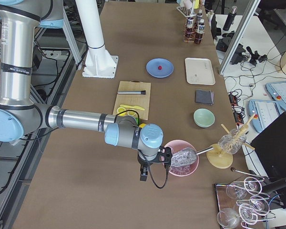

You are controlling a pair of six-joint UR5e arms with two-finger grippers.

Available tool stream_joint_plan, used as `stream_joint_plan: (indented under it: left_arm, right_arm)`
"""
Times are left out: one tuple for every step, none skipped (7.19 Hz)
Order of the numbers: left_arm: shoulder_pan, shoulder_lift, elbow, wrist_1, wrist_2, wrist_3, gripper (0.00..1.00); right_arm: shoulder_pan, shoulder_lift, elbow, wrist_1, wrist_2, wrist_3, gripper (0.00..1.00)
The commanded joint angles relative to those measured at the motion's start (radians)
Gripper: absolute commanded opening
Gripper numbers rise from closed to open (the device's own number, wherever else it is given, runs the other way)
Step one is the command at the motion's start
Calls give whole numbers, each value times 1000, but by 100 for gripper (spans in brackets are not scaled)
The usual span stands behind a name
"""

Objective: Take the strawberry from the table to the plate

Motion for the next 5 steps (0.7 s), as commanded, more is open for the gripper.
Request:
stream_joint_plan:
  left_arm:
    - [2, 0, 9, 0, 1, 0, 98]
    - [0, 2, 3, 0, -2, 0, 98]
    - [0, 11, 2, 0, -4, 0, 98]
    - [0, 11, 2, 0, -4, 0, 98]
    - [0, 11, 8, 0, -4, 0, 98]
  right_arm:
    - [-5, 0, 2, 0, 0, 0, 100]
    - [-5, 0, 2, 0, 0, 0, 100]
    - [-8, 0, 2, 0, 2, 0, 100]
    - [-10, 0, 2, 0, 2, 0, 100]
    - [-11, 0, 3, 2, 2, 0, 100]
